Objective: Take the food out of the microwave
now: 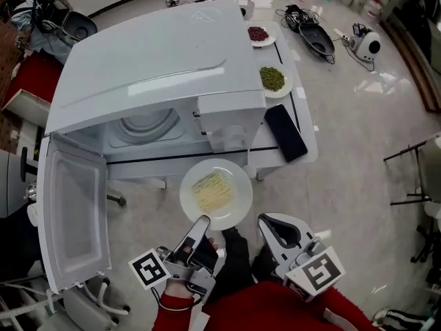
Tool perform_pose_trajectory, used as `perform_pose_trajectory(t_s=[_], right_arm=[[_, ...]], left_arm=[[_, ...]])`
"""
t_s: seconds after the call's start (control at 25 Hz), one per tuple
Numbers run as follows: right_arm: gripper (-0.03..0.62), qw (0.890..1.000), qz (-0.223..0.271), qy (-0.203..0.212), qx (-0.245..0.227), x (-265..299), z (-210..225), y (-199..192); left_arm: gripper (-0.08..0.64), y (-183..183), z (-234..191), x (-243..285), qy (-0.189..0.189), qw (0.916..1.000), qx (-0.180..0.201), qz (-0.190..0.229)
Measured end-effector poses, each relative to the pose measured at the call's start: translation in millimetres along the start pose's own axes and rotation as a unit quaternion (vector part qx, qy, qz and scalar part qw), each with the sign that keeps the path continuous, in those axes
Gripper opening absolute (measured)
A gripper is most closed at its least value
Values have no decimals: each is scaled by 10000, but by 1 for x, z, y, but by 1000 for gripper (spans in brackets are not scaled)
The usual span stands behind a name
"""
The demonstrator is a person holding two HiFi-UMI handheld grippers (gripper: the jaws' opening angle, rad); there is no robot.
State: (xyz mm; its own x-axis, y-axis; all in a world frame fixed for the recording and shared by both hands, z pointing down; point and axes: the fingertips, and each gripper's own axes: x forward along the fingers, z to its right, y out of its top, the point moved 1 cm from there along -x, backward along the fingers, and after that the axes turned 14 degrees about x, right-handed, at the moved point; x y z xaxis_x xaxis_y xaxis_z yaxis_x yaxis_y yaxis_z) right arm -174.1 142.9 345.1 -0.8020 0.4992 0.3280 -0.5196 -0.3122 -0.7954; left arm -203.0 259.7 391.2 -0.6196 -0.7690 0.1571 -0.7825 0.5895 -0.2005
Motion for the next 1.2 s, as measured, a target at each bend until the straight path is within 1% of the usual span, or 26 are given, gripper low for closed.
perform_pose_trajectory(t_s=[0.04,0.16,0.24,0.32,0.44,0.56,0.72,0.92,1.08,1.2], right_arm=[[11,9999,82,-65,24,-8,6,-2],[11,9988,122,-386,261,-36,25,-14],[11,9968,339,-642,322,-55,33,-17],[11,9933,603,-913,380,-73,41,-17],[11,9858,730,-1349,685,-104,54,-27],[11,9770,921,-1709,888,-136,66,-35],[11,9601,1263,-2231,1117,-184,75,-48],[11,9315,1666,-2911,1406,-238,80,-69],[11,9102,1903,-3315,1597,-277,79,-90],[11,8927,2083,-3611,1711,-306,77,-105]], left_arm=[[20,-7,3,5,-20,9998,77,-160],[20,-31,12,21,-101,9978,233,-608],[20,-48,19,33,-203,9945,282,-990],[20,-68,25,45,-306,9891,314,-1406],[20,-104,32,59,-391,9799,345,-1926],[20,-140,39,69,-439,9696,365,-2379],[20,-186,48,78,-536,9515,437,-2999],[20,-239,59,86,-716,9230,556,-3740],[20,-281,65,85,-848,9022,588,-4188],[20,-313,69,79,-911,8850,608,-4526]])
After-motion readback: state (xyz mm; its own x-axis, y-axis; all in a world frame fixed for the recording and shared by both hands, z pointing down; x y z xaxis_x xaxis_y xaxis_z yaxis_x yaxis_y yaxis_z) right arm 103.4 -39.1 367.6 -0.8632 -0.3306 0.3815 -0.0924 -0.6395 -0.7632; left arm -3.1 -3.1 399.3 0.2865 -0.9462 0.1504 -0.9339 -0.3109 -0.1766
